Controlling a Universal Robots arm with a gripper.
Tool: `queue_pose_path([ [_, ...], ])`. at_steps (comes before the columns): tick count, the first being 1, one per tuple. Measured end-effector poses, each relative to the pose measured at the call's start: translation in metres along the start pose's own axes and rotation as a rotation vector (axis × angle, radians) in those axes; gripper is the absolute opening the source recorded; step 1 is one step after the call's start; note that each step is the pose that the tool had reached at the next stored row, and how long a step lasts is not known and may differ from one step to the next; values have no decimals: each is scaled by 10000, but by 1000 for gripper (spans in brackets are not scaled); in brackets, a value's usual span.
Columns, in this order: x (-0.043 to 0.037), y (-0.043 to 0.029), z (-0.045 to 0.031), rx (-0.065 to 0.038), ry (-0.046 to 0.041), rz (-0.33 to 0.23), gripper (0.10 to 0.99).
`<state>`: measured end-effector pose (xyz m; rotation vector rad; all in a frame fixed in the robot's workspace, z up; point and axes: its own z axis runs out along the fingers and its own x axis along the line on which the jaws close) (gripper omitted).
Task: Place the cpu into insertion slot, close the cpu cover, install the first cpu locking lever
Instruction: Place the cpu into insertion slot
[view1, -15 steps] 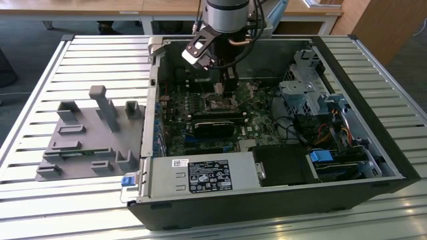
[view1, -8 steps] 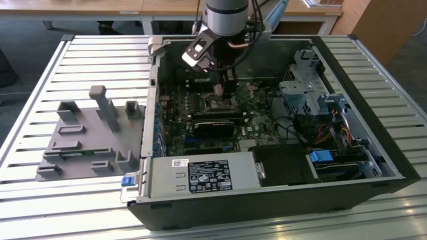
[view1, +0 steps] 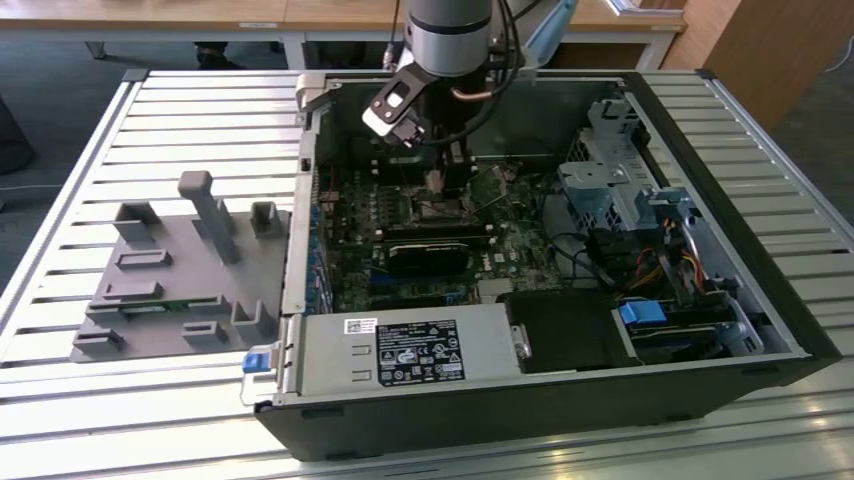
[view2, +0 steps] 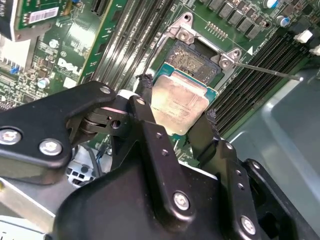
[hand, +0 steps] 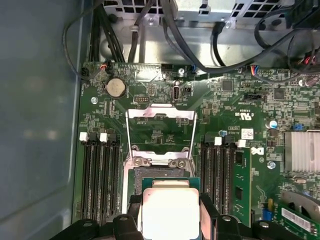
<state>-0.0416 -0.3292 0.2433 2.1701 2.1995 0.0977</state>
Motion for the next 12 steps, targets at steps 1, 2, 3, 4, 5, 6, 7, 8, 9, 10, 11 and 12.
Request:
queue_pose_path([
  [1, 4, -7, 9, 1, 0, 1, 537],
  [2, 8, -13, 19, 1, -1, 0, 537],
  [3, 11, -19, 29, 1, -1, 0, 537],
  [4, 15, -25, 40, 1, 0, 0, 537],
  [5, 19, -29, 51, 1, 0, 0, 537],
  [6, 23, -34, 63, 1, 0, -1, 537],
  [7, 26, -37, 77, 2, 0, 0, 537],
  [8, 28, -38, 89, 4, 0, 0, 537],
  [9, 29, -39, 100, 5, 0, -1, 537],
  [10, 30, -40, 110, 5, 0, -2, 537],
  [11, 31, -41, 119, 5, 1, 0, 537],
  [12, 31, -42, 128, 7, 1, -1, 537],
])
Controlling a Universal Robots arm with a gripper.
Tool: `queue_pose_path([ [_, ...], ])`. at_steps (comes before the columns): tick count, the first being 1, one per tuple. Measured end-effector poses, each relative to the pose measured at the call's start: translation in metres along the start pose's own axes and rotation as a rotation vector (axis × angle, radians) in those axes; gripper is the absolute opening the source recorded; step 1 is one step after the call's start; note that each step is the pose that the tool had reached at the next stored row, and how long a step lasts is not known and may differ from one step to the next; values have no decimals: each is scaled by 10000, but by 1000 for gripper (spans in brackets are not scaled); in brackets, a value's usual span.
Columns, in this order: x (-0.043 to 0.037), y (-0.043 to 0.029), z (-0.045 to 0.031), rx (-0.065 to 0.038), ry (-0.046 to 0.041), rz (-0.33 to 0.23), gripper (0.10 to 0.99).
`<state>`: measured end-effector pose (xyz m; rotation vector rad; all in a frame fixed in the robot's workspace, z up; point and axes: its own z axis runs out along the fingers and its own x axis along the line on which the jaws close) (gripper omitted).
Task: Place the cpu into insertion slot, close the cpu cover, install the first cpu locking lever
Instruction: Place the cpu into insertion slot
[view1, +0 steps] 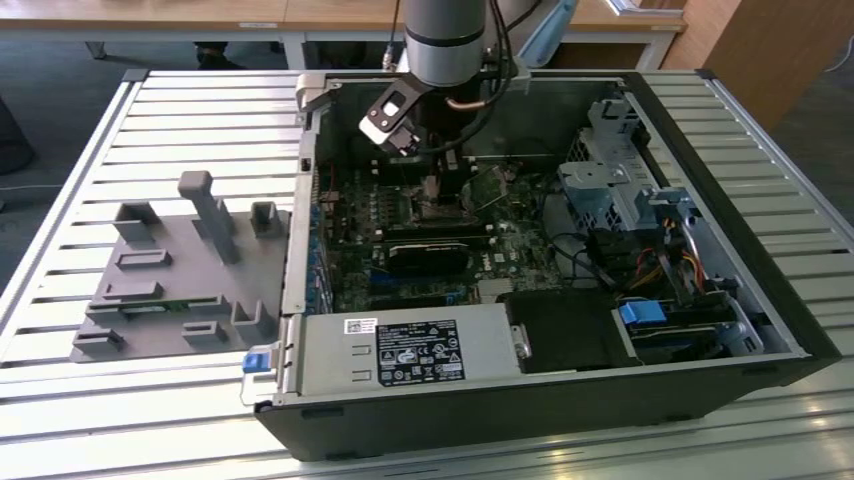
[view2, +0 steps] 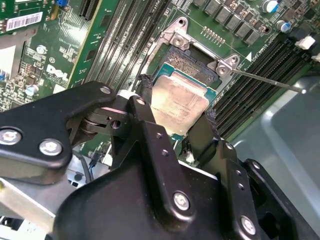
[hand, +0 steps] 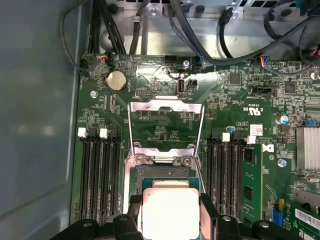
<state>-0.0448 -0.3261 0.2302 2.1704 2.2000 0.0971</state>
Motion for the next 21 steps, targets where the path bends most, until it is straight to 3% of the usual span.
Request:
queue_pose_path([
  [6, 0, -10, 94, 4, -1, 1, 537],
  [21, 1, -21, 227, 22, -4, 45, 537],
])
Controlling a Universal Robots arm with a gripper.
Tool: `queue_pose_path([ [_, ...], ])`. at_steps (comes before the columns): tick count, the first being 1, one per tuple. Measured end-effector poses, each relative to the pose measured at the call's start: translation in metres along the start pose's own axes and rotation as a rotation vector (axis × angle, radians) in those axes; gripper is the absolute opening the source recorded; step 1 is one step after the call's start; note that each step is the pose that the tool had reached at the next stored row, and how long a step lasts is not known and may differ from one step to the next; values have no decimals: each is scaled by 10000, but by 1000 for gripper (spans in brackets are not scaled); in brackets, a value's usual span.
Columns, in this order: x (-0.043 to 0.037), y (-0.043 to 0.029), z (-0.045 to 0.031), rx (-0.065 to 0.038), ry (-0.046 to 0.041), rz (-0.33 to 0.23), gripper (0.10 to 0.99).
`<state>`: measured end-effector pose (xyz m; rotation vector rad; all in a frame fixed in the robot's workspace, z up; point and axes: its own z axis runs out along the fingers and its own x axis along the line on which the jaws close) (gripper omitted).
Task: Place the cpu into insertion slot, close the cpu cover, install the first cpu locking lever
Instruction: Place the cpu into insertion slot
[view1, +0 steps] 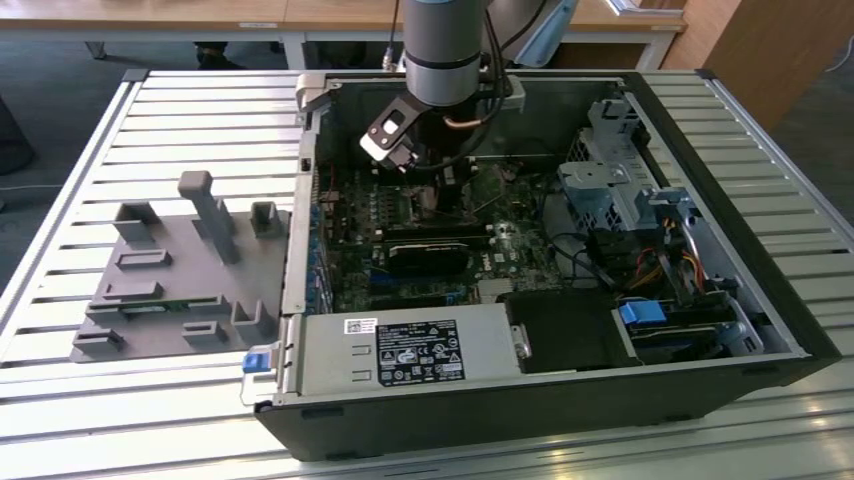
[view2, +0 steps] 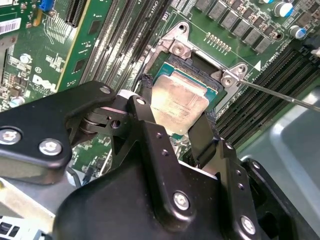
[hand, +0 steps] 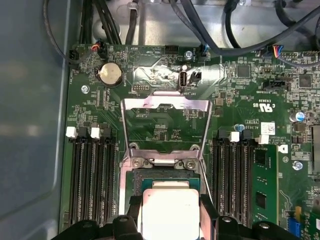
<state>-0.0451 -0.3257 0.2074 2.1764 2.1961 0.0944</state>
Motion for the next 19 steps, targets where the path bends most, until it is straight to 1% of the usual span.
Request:
queue_pose_path([
  [11, 30, -3, 58, 23, -12, 159, 537],
  [19, 42, 1, 110, 106, -13, 162, 537],
])
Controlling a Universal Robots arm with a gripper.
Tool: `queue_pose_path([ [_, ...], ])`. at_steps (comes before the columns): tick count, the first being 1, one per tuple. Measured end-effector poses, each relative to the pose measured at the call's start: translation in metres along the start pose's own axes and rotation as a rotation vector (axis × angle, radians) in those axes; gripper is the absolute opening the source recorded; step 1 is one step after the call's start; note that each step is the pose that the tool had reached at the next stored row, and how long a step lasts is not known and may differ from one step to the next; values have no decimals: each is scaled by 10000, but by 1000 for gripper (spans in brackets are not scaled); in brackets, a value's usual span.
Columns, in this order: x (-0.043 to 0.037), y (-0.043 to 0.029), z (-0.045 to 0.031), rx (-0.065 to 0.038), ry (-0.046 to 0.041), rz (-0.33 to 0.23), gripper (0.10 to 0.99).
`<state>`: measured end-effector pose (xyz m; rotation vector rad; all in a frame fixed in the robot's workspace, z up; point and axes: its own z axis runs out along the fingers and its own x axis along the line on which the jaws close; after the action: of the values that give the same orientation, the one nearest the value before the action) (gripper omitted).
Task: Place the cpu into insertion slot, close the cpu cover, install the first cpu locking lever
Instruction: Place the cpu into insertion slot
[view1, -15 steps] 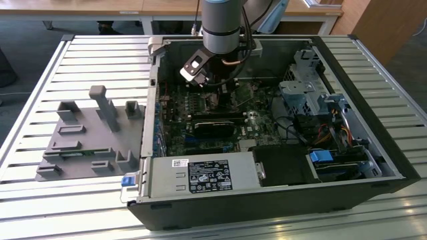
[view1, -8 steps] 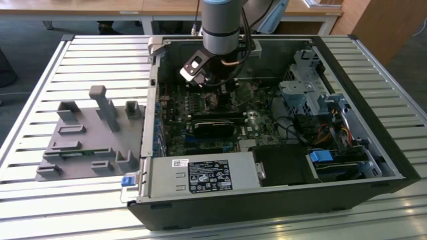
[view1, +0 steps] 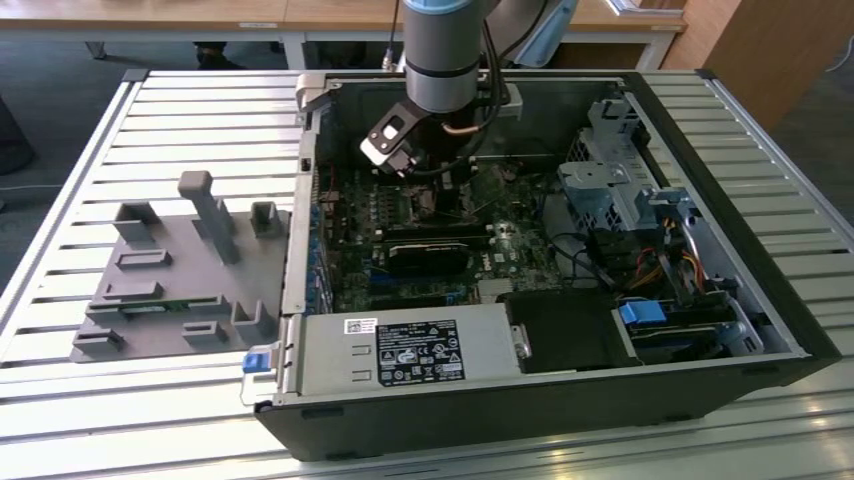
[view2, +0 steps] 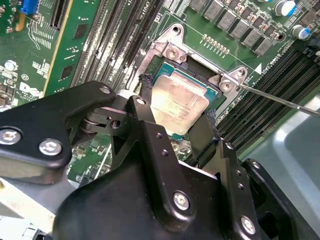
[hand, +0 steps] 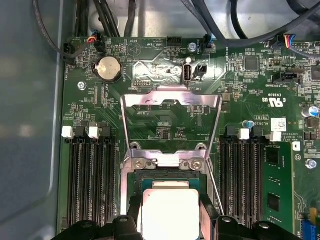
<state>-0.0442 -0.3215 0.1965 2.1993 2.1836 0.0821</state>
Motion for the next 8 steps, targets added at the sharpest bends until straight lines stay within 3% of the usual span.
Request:
queue_pose_path([
  [8, 20, 15, 29, 34, 0, 1, 537],
])
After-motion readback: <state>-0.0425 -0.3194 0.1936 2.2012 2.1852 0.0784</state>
